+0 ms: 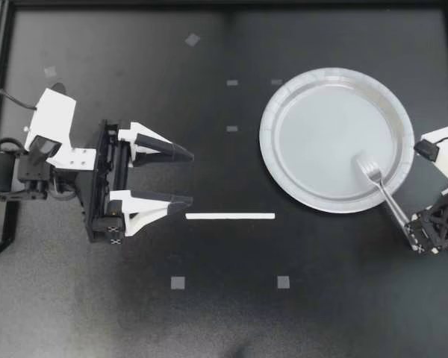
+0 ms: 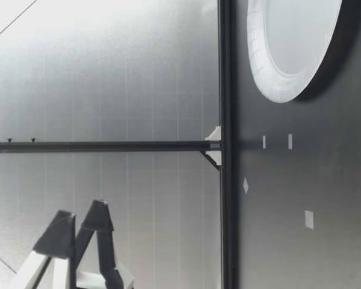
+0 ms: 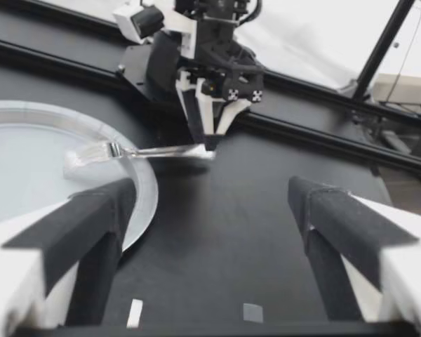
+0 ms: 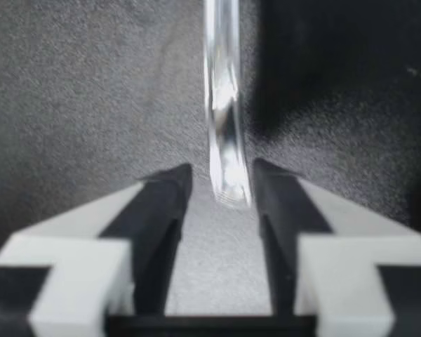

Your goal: Pick up the fork and place it on the plate.

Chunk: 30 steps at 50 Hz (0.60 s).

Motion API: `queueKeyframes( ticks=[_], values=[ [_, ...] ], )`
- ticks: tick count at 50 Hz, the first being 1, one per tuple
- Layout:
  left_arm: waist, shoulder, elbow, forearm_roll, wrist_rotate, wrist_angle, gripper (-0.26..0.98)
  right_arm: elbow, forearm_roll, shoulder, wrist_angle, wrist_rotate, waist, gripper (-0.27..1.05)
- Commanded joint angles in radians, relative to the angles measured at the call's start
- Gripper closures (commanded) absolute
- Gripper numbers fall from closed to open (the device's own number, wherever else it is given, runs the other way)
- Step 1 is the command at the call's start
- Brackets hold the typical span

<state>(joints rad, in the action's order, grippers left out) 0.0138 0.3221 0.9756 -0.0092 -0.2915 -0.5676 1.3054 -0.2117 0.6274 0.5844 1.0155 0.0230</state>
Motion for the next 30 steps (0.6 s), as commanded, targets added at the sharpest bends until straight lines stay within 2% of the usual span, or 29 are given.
queueKeyframes(
  ticks=[1,9,16,23,30],
  values=[
    [0.002,0.011,-0.009,0.003,0.002,-0.011,-0.08,-0.006,-0.003,0.002,-0.005,0.002,0.006,0.29],
    [0.002,0.012,-0.008,0.003,0.002,-0.011,-0.08,-0.006,-0.003,0.006,-0.006,0.002,0.006,0.29],
    [0.002,0.023,-0.006,0.003,0.002,-0.012,-0.08,-0.043,0.009,0.044,-0.009,-0.008,0.006,0.29],
    [0.002,0.032,-0.006,0.003,0.006,-0.015,-0.08,-0.124,0.092,0.144,-0.061,-0.015,0.006,0.29],
    [0.002,0.032,-0.006,0.003,0.041,-0.009,-0.08,-0.193,0.215,0.213,-0.213,-0.023,0.006,0.29]
  ],
)
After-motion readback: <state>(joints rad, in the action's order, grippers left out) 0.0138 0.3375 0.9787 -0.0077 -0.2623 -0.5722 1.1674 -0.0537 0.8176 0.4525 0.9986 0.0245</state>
